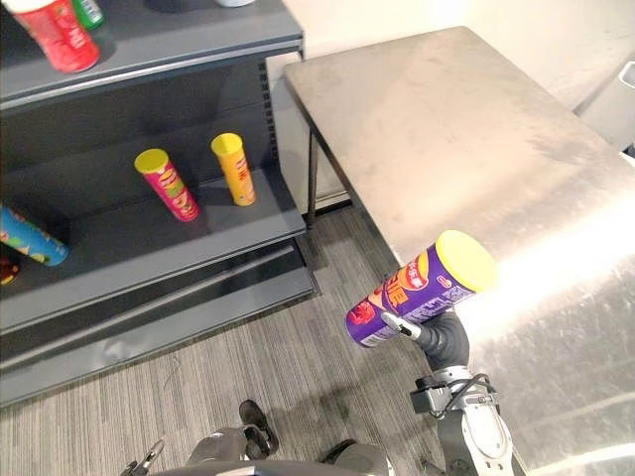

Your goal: Put the gum and the chips on the shelf.

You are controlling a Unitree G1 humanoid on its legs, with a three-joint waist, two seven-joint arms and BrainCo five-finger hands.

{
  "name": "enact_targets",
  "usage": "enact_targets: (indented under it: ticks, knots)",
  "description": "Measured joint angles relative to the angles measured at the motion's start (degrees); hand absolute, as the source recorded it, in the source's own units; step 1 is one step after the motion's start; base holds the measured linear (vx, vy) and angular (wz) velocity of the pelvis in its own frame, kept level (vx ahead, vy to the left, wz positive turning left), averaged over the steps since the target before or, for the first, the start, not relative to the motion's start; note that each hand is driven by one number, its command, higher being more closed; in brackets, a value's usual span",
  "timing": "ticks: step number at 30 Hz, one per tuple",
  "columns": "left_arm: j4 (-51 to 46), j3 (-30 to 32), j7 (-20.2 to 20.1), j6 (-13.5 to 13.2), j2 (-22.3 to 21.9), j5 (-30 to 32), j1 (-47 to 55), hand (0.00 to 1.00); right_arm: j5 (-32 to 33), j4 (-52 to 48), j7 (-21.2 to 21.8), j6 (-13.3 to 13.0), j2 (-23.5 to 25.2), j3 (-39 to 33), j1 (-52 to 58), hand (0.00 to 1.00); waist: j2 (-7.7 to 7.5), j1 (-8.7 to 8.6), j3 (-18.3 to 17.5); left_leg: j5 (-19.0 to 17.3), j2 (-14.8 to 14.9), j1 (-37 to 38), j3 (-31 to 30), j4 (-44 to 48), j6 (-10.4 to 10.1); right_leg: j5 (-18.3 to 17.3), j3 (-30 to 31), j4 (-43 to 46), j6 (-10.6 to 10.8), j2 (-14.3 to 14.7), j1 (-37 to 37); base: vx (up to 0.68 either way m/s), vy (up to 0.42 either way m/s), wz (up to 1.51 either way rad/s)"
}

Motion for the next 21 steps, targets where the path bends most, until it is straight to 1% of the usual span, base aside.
enact_targets:
  ticks: [1, 2, 4, 7, 8, 9, 11, 13, 14, 15, 16, 17, 18, 19, 20, 21]
  knots:
    - [0.00, -1.25, -0.18, 0.00, -0.06, 0.03, -0.17, 0.00, -0.02, 0.00, -0.09, -0.01, 0.00, 0.19, 0.03, 1.00, -0.09, -0.06, 0.27, -0.03, -0.31, 0.04, -0.43, 0.09, 0.03, 0.00, -0.07, 0.66, 0.00, -0.48, 0.15, -0.03, 0.109, 0.21]
    - [-0.03, -2.83, -0.35, 0.00, -0.12, 0.10, -0.39, 0.00, -0.06, -0.01, -0.13, -0.06, 0.01, 0.54, -0.04, 1.00, -0.12, -0.06, 0.73, -0.81, -0.38, 0.03, -0.55, 0.93, 0.03, -0.01, -0.04, 1.80, -0.03, -1.26, 0.19, -0.01, 0.099, 0.08]
    - [-0.16, -5.00, -0.40, 0.00, -0.13, 0.97, -0.75, 0.00, -0.42, 0.04, -0.83, -0.03, 0.05, 1.82, 0.02, 1.00, 0.12, -0.14, 2.27, -3.46, 0.61, -0.27, -0.57, 4.64, 0.12, -0.11, 0.65, 3.11, -0.14, -1.92, 0.65, -0.02, 0.106, -0.08]
    - [-0.29, -6.81, -0.34, 0.00, 0.12, 1.48, -1.41, 0.00, -0.34, 0.48, -0.95, -0.07, 0.00, 3.85, -0.11, 1.00, 0.52, 0.04, 2.95, -6.19, 1.84, -2.46, -0.17, 7.93, -0.32, -0.21, 2.97, 2.99, -0.17, -1.71, -1.31, -0.06, 0.102, -0.23]
    - [-0.79, -7.08, -0.32, -0.03, 0.56, 1.46, -1.83, 0.00, -0.34, 1.21, -0.93, -0.07, 0.01, 5.62, -0.49, 1.00, 0.30, 0.01, 3.18, -6.32, 1.90, -3.39, 0.54, 7.94, -0.32, -0.25, 4.14, 2.83, -0.28, -1.64, -2.92, -0.08, 0.131, -0.28]
    - [-1.17, -7.10, -0.29, -0.08, 1.21, 1.46, -2.00, 0.00, -0.35, 2.24, -0.93, -0.04, 0.02, 7.56, -1.10, 1.00, -0.01, 0.07, 3.49, -6.32, 1.95, -4.10, 1.05, 7.90, -0.30, 0.01, 5.34, 2.57, 0.10, -1.42, -4.28, -0.07, 0.128, -0.25]
    - [-1.20, -7.08, -0.28, -0.27, 2.07, 1.49, -1.97, 0.00, -0.34, 3.02, -0.90, 0.02, 0.03, 9.76, -0.92, 1.00, -0.24, 0.13, 3.99, -6.41, 1.93, -4.19, 1.00, 7.99, -0.15, 0.22, 6.49, 1.89, 0.33, -0.89, -4.51, -0.05, 0.115, -0.01]
    - [-1.10, -7.08, -0.27, -0.31, 2.71, 1.51, -1.67, 0.00, -0.17, 3.64, -0.67, 0.01, 0.08, 11.17, -1.01, 1.00, -0.32, 0.35, 4.03, -7.35, 1.86, -4.29, 0.32, 9.48, 0.49, 0.12, 7.97, 2.15, 0.50, -0.84, -4.33, -0.01, 0.102, 0.17]
    - [-1.06, -6.94, -0.28, -0.36, 2.97, 1.52, -1.20, 0.00, 0.13, 4.12, -0.65, 0.01, 0.28, 11.52, -1.06, 1.00, -0.35, 0.83, 4.01, -8.54, 1.64, -4.95, -0.35, 11.12, 0.63, -0.26, 8.13, 2.99, 1.09, -1.49, -4.04, 0.03, 0.125, 0.21]
    - [-0.97, -6.44, -0.30, -0.33, 3.05, 1.56, -1.03, 0.00, 0.14, 4.19, -0.66, 0.01, 1.05, 11.45, -0.90, 1.00, -0.52, 1.02, 4.16, -9.42, 0.94, -4.90, -0.81, 11.91, 0.72, -0.69, 7.97, 3.87, 1.75, -2.40, -3.49, 0.05, 0.118, 0.24]
    - [-0.85, -6.21, -0.31, -0.32, 3.11, 1.63, -0.82, 0.00, 0.14, 4.25, -0.68, 0.01, 1.30, 11.35, -0.45, 1.00, -0.68, 1.06, 4.29, -9.98, 0.37, -4.47, -1.54, 12.00, 0.71, -0.40, 7.84, 5.44, 1.97, -3.39, -2.82, 0.07, 0.088, 0.43]
    - [-0.35, -5.75, -0.35, -0.29, 3.11, 1.68, -0.64, 0.00, 0.15, 4.11, -0.66, 0.00, 1.66, 10.89, 0.72, 1.00, -0.58, 0.73, 4.87, -11.03, -0.82, -3.51, -3.28, 12.89, 1.28, 0.04, 10.79, 10.18, 1.22, -5.33, -2.24, 0.12, 0.137, 1.13]
    - [-0.22, -6.10, -0.36, -0.21, 3.34, 1.93, -0.37, 0.00, 0.13, 4.10, -0.70, 0.26, 2.13, 10.28, 3.19, 1.00, -0.28, -1.13, 5.92, -13.53, -1.83, -2.49, -7.38, 16.14, 2.87, 4.25, 24.62, 21.44, -6.88, -7.00, -5.96, 0.13, 0.130, 1.32]
    - [-0.35, -6.25, -0.36, -0.25, 3.70, 2.14, -0.21, 0.00, 0.12, 4.09, -0.70, 0.33, 2.22, 10.05, 4.20, 1.00, 0.82, -1.50, 5.72, -14.30, -1.98, -1.55, -8.97, 16.99, 2.92, 7.31, 31.04, 25.51, -10.02, -6.21, -8.15, 0.20, 0.138, 1.45]
    - [-0.39, -6.65, -0.33, -0.24, 4.41, 2.31, 0.01, 0.00, 0.16, 4.06, -0.67, 0.37, 2.41, 9.84, 5.45, 1.00, 1.39, -1.89, 6.16, -15.30, -2.16, -0.91, -11.19, 17.84, 3.26, 8.50, 40.44, 29.34, -10.30, -3.27, -10.85, 0.19, 0.056, 1.23]
    - [-0.58, -7.12, -0.18, -0.25, 5.31, 2.82, 0.23, 0.00, 0.15, 3.99, 0.03, 0.65, 2.70, 10.49, 5.87, 1.00, 0.84, -2.75, 6.20, -15.93, -3.22, -0.30, -14.43, 18.04, 3.02, 4.66, 52.24, 27.54, -6.32, 2.29, -13.02, 0.20, 0.046, 1.15]
